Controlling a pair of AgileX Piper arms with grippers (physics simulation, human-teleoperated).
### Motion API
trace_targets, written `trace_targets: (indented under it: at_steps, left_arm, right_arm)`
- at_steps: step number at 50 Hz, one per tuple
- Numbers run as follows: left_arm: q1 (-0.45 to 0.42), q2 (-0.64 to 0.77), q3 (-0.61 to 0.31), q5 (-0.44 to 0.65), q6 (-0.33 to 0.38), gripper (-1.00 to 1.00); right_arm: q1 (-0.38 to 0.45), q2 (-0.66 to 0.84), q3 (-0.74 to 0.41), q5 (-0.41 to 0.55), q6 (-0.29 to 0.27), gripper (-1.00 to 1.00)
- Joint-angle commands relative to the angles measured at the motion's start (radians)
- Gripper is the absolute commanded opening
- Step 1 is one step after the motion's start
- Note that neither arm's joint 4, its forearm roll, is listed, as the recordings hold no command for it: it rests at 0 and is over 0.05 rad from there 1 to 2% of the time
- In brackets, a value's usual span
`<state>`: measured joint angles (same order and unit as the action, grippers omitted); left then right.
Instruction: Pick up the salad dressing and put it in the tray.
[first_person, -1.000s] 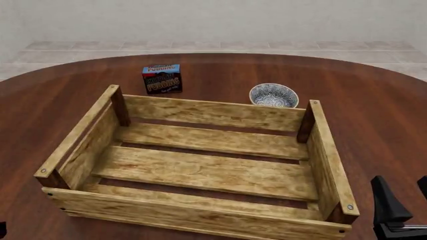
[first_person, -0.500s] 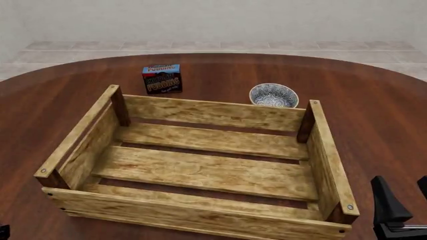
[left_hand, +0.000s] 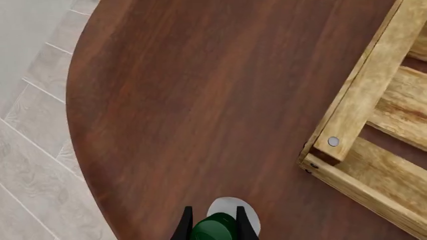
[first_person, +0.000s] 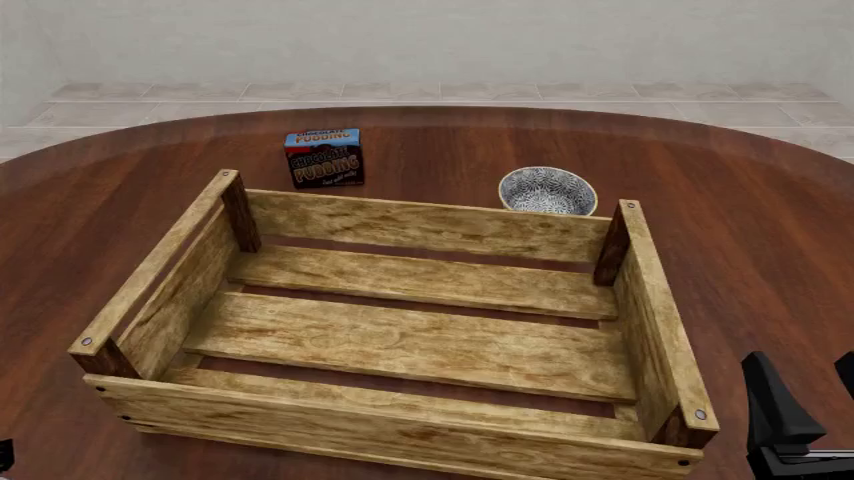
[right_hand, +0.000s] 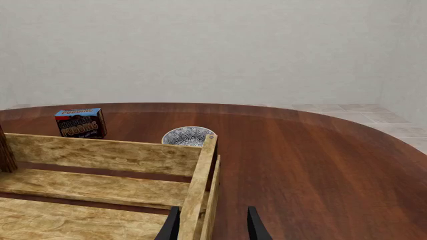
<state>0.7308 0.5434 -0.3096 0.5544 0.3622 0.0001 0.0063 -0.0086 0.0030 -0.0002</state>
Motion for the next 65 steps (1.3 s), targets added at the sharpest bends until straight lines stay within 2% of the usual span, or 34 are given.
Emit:
trace_targets:
  at_steps: [1,16,30,43,65]
  left_arm:
    - [-0.035,-0.059,-0.089,0.087,-0.023,-1.00]
    - [-0.092,-0.100,-0.267,0.186,-0.061,-1.00]
    - [-0.184,-0.111,-0.314,0.214,-0.077,-1.00]
    - [-0.299,-0.095,-0.504,0.253,-0.131,-1.00]
    - [-0.405,-0.070,-0.618,0.263,-0.139,-1.00]
  right_arm:
    - [0.000,0.000,0.000,0.000,0.000,1.00]
    - [0.000,0.000,0.000,0.000,0.000,1.00]
    - [0.000,0.000,0.000,0.000,0.000,1.00]
    - [0.000,0.000,0.000,0.000,0.000,1.00]
    - [0.000,0.000,0.000,0.000,0.000,1.00]
